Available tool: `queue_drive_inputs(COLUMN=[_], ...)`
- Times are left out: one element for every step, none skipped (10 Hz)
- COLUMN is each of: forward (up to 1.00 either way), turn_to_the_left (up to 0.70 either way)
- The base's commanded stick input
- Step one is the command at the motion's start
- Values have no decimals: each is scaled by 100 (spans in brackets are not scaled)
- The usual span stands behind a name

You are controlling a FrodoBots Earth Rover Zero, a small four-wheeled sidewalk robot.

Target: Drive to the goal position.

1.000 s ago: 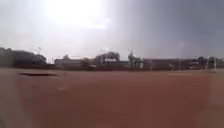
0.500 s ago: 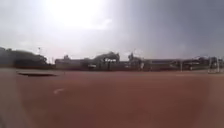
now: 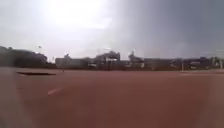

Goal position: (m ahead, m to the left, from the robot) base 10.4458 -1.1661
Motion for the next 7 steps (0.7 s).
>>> queue_drive_inputs(forward=[70,70,70,70,70,70,70], turn_to_the_left=[0,0,0,0,0,0,0])
